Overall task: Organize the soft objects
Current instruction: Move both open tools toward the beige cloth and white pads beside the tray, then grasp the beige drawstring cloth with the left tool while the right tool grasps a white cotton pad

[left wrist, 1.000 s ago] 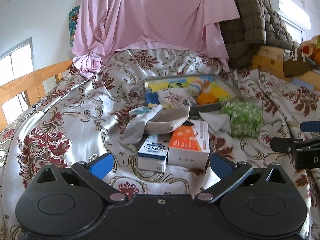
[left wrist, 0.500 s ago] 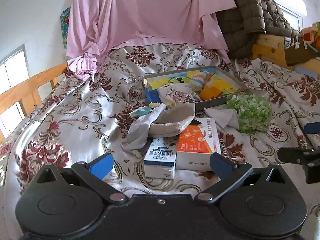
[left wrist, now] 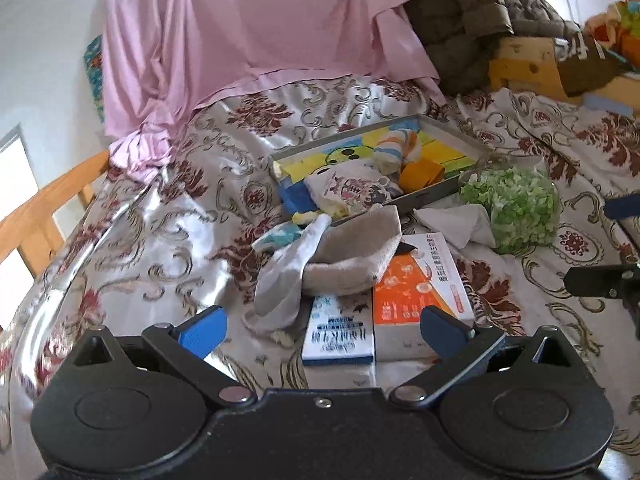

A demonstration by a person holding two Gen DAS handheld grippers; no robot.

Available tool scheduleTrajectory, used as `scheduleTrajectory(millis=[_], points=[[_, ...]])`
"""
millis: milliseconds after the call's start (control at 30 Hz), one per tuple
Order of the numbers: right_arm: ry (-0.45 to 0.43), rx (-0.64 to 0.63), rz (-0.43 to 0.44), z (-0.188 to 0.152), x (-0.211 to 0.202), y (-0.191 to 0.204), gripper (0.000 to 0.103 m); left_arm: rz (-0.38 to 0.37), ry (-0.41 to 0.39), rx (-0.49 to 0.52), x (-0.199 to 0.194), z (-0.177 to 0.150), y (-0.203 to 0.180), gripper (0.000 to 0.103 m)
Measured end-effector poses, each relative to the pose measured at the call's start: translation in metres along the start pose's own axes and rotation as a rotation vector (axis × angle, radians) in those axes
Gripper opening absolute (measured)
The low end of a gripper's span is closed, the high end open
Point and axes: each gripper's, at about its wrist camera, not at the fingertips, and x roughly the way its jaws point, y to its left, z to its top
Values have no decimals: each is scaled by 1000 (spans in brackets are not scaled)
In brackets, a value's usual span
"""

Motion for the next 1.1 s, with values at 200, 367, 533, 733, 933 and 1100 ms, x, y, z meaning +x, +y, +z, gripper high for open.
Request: scheduleTrajectory(millis=[200,367,533,733,933,1100], points=[[-16,-62,36,11,20,2,103,-30,-4,74,20,10,8,102],[-33,-144,42,24,38,3,103,-78,-17,149,32,14,11,102],[-37,-304,73,48,62,0,103,-128,-37,174,44,22,8,102],[52,-565,175,81,95,-4,103,-187,-38,231,64,37,-3,102],[200,-781,245,92,130,-3,103,-230,0,270,84,47,-17,101],[293,-855,239,91,159,-5,100,-214,66,290,97,52,-24,91]])
